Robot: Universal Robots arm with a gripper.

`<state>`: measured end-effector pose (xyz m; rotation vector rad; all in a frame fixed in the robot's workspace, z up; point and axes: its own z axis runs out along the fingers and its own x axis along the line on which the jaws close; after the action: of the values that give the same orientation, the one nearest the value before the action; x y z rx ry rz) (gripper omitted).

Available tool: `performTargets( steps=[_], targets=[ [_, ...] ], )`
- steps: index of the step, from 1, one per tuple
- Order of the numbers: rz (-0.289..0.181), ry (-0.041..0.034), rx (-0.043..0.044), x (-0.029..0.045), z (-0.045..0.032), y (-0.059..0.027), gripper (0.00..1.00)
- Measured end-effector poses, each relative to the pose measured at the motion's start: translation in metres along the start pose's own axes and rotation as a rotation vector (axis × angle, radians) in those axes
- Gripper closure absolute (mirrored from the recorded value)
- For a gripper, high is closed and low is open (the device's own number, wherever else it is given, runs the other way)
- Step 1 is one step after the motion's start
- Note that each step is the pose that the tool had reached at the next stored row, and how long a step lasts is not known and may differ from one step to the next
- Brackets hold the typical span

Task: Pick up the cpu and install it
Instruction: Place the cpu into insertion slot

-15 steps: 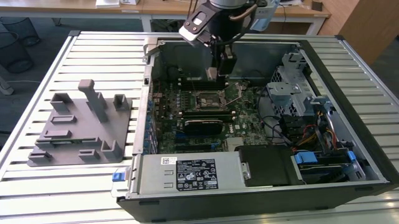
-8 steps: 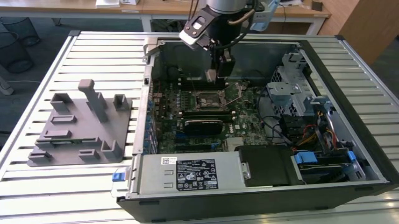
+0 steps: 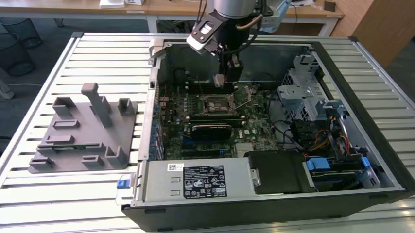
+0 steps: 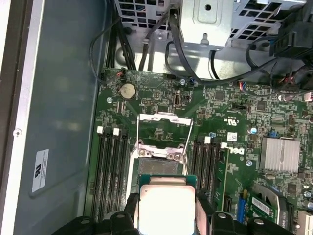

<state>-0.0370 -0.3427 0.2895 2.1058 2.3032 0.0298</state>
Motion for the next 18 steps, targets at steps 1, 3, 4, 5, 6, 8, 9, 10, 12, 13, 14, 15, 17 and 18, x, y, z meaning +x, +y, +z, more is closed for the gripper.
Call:
performTargets(
  steps=[1,3,4,5,6,8,9,10,12,13,14,15,17,18],
  targets=[
    [0.0,0.0001,-0.0001,0.0003,0.0008,0.0,0.46],
    [0.0,0.0002,-0.0001,0.0008,0.0021,0.0,0.46],
    [0.0,0.0002,-0.0002,0.0009,0.0028,0.0,0.46],
    [0.0,0.0002,-0.0001,0.0011,0.0035,0.0,0.46],
    [0.0,0.0,0.0,0.0015,0.0043,0.0,0.46],
    [0.0,0.0,0.0,0.0023,0.0063,0.0,0.46],
    [0.0,0.0001,-0.0001,0.003,0.0077,0.0,0.46],
    [0.0,0.0003,-0.0002,0.0037,0.0091,0.0001,0.46],
    [0.0,0.0001,-0.0001,0.0056,0.0119,0.0002,0.46],
    [0.0,0.0001,-0.0001,0.0067,0.0136,0.0002,0.46],
    [0.0,0.0002,-0.0001,0.0075,0.0152,0.0002,0.46],
    [0.0,0.0003,-0.0001,0.0081,0.0169,0.0002,0.46],
    [0.0,0.0002,-0.0001,0.0089,0.0204,0.0003,0.46],
    [0.0,0.0002,-0.0001,0.0091,0.022,0.0003,0.46]
  ],
)
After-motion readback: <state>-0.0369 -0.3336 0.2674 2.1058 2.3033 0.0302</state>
